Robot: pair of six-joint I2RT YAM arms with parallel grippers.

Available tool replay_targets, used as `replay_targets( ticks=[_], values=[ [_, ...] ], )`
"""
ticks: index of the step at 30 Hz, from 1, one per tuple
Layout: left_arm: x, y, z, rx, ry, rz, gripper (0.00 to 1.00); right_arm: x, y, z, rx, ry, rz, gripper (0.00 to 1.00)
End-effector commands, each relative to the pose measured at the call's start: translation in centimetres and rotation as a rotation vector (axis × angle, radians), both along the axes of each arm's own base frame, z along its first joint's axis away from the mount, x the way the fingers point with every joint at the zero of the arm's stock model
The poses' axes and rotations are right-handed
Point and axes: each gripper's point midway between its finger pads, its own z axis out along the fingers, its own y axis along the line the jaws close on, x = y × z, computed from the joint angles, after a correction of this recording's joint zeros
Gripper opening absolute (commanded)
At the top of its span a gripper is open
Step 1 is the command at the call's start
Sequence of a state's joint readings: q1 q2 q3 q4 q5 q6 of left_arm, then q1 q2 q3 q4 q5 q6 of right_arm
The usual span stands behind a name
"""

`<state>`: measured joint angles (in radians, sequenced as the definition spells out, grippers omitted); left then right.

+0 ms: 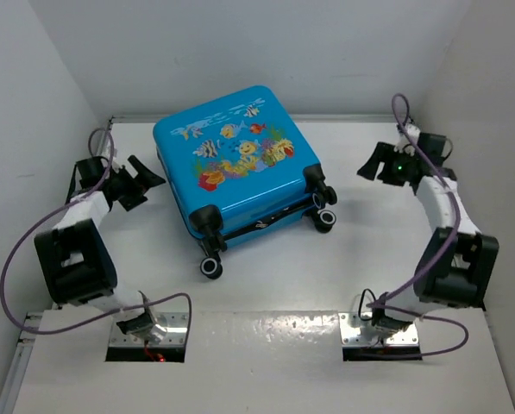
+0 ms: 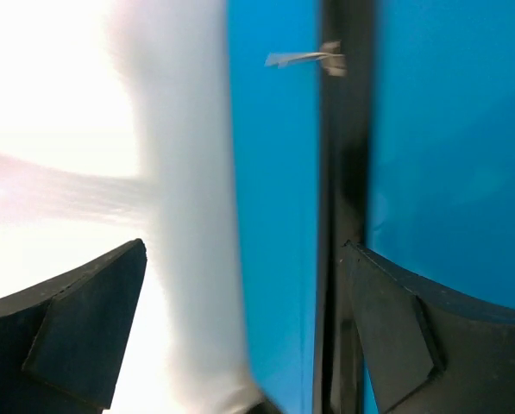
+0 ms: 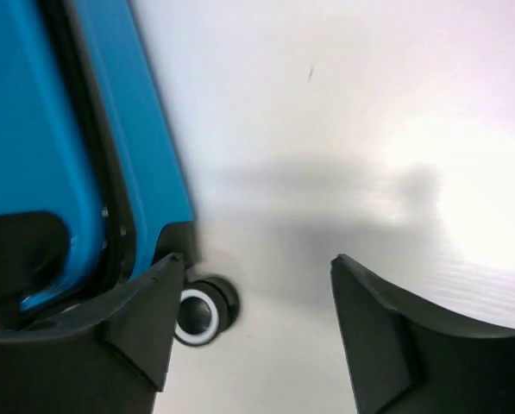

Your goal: Pack the luggage

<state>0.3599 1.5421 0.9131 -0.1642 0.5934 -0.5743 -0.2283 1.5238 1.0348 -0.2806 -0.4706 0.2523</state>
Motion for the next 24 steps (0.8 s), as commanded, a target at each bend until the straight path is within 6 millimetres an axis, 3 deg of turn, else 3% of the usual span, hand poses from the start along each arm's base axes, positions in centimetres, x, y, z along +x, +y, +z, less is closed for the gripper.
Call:
replay_targets(
  ticks=[1, 2, 4, 7, 8, 9, 10, 11, 14, 19, 24],
  values=[
    [-1.5, 2.3, 3.2, 0.218, -0.06, -0.041, 1.0, -3.4, -0.2, 4.3, -0.157, -0.052, 0.213, 0.74],
    [-1.7, 2.5, 4.3, 0.274, -0.1, -0.074, 1.0, -3.5, 0.3, 6.7, -0.159, -0.096, 0.243, 0.78],
    [-2.3, 2.8, 4.8, 0.297, -0.106, -0.079, 1.0, -4.2, 1.4, 8.8, -0.173, -0.132, 0.3, 0.9],
    [-3.1, 2.5, 5.5, 0.283, -0.108, -0.082, 1.0, -4.8, 5.0, 9.7, -0.162, -0.094, 0.384, 0.91],
    [-3.4, 2.3, 5.4, 0.271, -0.102, -0.091, 1.0, -5.0, 5.3, 9.3, -0.174, -0.07, 0.384, 0.91],
    [-3.5, 2.1, 5.3, 0.266, -0.099, -0.104, 1.0, -5.3, 7.2, 8.7, -0.185, -0.044, 0.418, 0.91],
    [-3.9, 1.8, 5.8, 0.265, -0.115, -0.11, 1.0, -5.1, 7.0, 8.2, -0.211, -0.028, 0.405, 0.91],
    [-3.9, 1.7, 6.2, 0.271, -0.128, -0.108, 1.0, -5.3, 8.9, 8.0, -0.225, -0.037, 0.45, 0.91],
    [-4.3, 1.9, 6.8, 0.314, -0.155, -0.117, 1.0, -5.6, 10.7, 6.3, -0.283, 0.003, 0.495, 0.91],
    [-4.4, 2.1, 6.3, 0.305, -0.135, -0.111, 1.0, -5.0, 12.2, 3.1, -0.405, 0.068, 0.549, 0.91],
    [-4.6, 2.4, 5.9, 0.297, -0.117, -0.104, 1.0, -4.2, 12.8, 1.5, -0.503, 0.077, 0.593, 0.91]
  ],
)
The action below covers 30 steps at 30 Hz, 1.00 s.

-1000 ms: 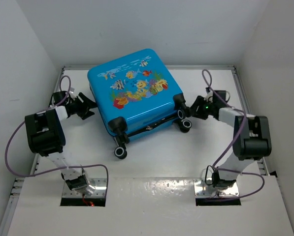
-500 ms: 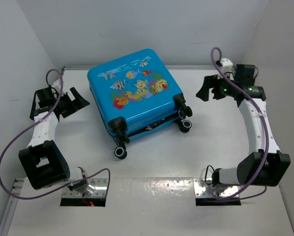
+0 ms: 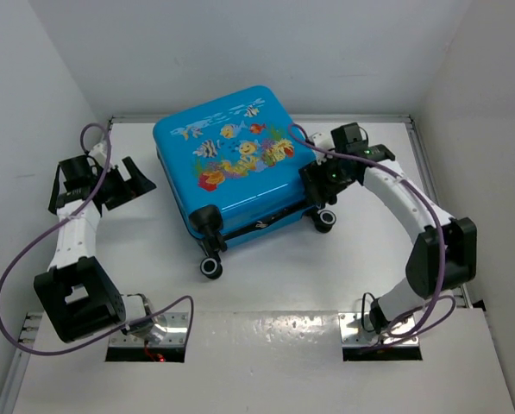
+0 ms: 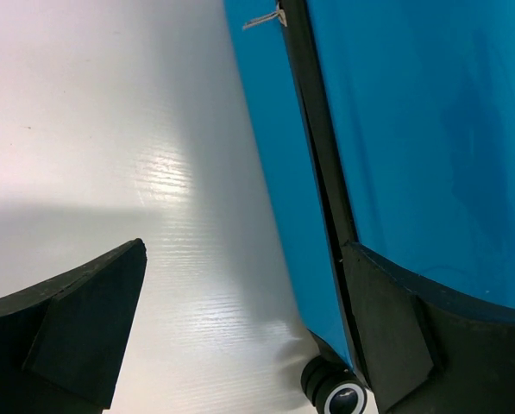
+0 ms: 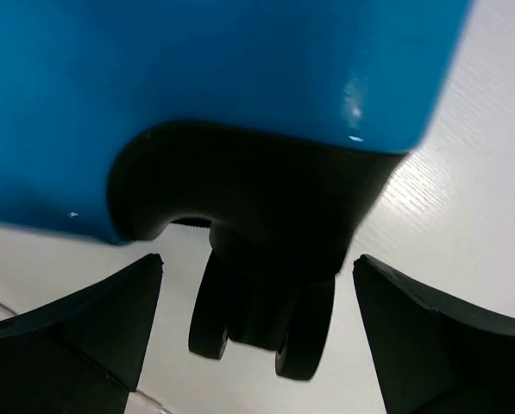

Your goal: Pack the luggage

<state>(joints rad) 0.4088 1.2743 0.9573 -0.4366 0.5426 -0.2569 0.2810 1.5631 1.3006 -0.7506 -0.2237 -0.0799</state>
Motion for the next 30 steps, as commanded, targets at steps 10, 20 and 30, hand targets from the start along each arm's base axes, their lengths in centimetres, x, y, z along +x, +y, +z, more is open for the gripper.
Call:
replay_targets(
  ticks=[10, 20, 30],
  values=[
    [-0.1, 1.5, -1.0, 0.0, 0.028, 0.038, 1.0, 2.9, 0.6, 2.0, -0.114, -0.064, 0.09, 0.0],
    [-0.3, 1.7, -1.7, -0.011, 0.054, 0.064, 1.0, 4.3, 2.3, 12.4, -0.064, -0.187, 0.12, 0.0],
    [-0.3, 1.6, -2.0, -0.022, 0.064, 0.069, 1.0, 2.0, -1.4, 2.3, -0.131, -0.019, 0.047, 0.0]
  ],
)
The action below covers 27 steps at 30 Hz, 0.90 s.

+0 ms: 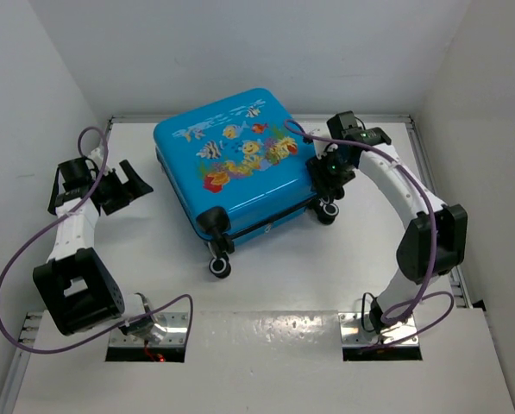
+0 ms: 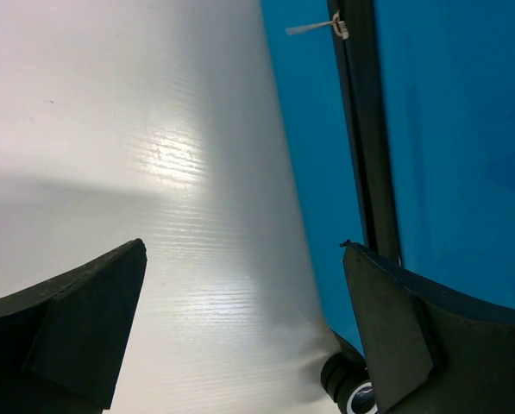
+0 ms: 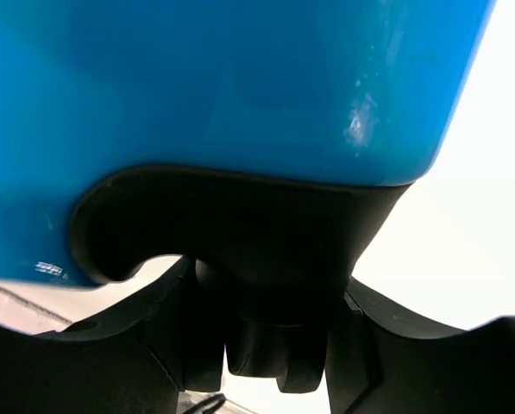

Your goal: Pack the luggage

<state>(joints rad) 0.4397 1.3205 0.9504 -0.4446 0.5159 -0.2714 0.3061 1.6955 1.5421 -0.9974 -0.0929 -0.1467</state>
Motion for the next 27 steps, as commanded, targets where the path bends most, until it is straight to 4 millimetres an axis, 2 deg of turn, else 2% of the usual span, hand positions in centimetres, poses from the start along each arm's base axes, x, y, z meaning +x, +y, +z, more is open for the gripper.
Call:
replay_targets(
  ticks=[1, 4, 5, 6, 8, 9, 11, 12, 15, 17, 21, 24, 27],
  values=[
    [0.0, 0.2, -0.3, -0.014, 0.008, 0.016, 1.0, 1.2, -0.2, 0.6, 0.046, -0.089, 0.027, 0.0],
    [0.0, 0.2, -0.3, -0.014, 0.008, 0.016, 1.0, 3.1, -0.6, 0.1, 0.057, -0.107, -0.004, 0.0],
    [0.0, 0.2, -0.3, -0.014, 0.008, 0.016, 1.0, 3.2, -0.6, 0.0, 0.063, -0.099, -0.008, 0.0],
    [0.0, 0.2, -0.3, -0.014, 0.008, 0.016, 1.0, 4.0, -0.7, 1.0, 0.079, -0.123, -0.025, 0.0],
    [-0.2, 0.1, -0.6, -0.018, 0.016, 0.016, 1.0, 4.8, -0.7, 0.8, 0.087, -0.119, -0.033, 0.0],
    [-0.2, 0.1, -0.3, -0.014, 0.008, 0.016, 1.0, 5.4, -0.3, 1.9, 0.102, -0.143, -0.03, 0.0],
    [-0.4, 0.0, -0.7, -0.018, 0.016, 0.016, 1.0, 5.7, -0.2, 2.6, 0.111, -0.149, -0.034, 0.0],
    [-0.4, 0.2, -0.7, -0.012, 0.019, 0.023, 1.0, 6.1, 0.3, 4.7, 0.137, -0.18, -0.028, 0.0],
    [-0.4, 0.4, -0.5, 0.006, 0.01, 0.023, 1.0, 6.6, 0.9, 7.9, 0.187, -0.24, -0.032, 0.0],
    [-0.3, 0.4, -0.4, 0.01, 0.002, 0.023, 1.0, 6.7, 0.8, 8.0, 0.184, -0.252, -0.031, 0.0],
    [-0.3, 0.4, -0.7, 0.006, 0.01, 0.023, 1.0, 7.4, -0.1, 5.8, 0.149, -0.252, -0.035, 0.0],
    [-0.3, 0.4, -0.4, 0.01, 0.002, 0.023, 1.0, 6.7, -0.6, 2.5, 0.138, -0.173, -0.048, 0.0],
    [-0.5, 0.5, -0.5, 0.016, 0.005, 0.03, 1.0, 6.1, -0.7, 0.6, 0.133, -0.148, -0.047, 0.0]
  ],
)
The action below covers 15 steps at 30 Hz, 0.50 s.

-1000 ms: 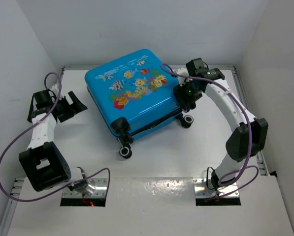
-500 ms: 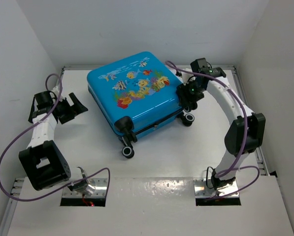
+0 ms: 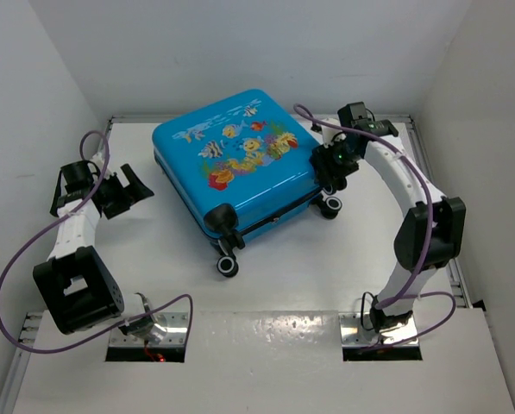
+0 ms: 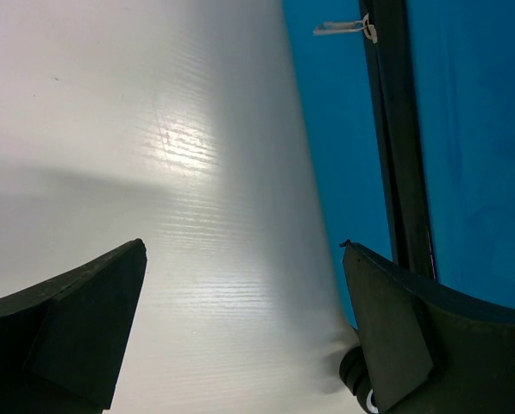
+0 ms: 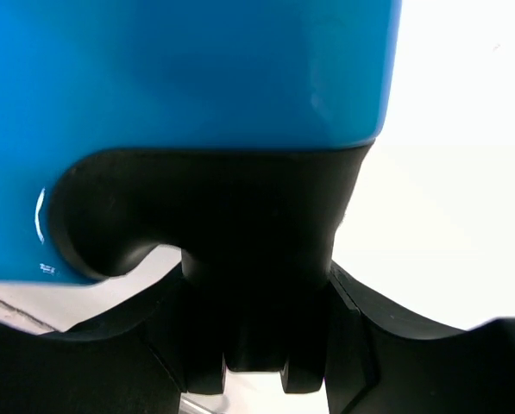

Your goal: Pack the luggage

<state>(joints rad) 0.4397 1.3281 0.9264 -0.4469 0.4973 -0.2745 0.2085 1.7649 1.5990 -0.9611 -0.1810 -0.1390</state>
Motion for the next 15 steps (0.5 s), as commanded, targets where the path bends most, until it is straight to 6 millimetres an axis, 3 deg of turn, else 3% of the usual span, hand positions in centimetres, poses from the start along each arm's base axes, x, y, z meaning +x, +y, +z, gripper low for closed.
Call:
replay_targets(
  ticks=[1, 4, 7, 12, 15],
  values=[
    [0.0, 0.6, 0.7, 0.035, -0.031, 0.014, 1.0, 3.5, 0.5, 0.9, 0.042, -0.167, 0.011, 0.0],
    [0.0, 0.6, 0.7, 0.035, -0.031, 0.014, 1.0, 4.0, 0.5, -0.5, 0.033, -0.153, 0.004, 0.0],
    [0.0, 0.6, 0.7, 0.035, -0.031, 0.014, 1.0, 4.3, 0.7, -0.4, 0.044, -0.158, -0.005, 0.0],
    [0.0, 0.6, 0.7, 0.035, -0.031, 0.014, 1.0, 5.6, 0.9, 1.1, 0.058, -0.205, -0.014, 0.0],
    [0.0, 0.6, 0.7, 0.035, -0.031, 0.014, 1.0, 6.8, 0.9, 3.5, 0.076, -0.248, -0.029, 0.0]
  ],
)
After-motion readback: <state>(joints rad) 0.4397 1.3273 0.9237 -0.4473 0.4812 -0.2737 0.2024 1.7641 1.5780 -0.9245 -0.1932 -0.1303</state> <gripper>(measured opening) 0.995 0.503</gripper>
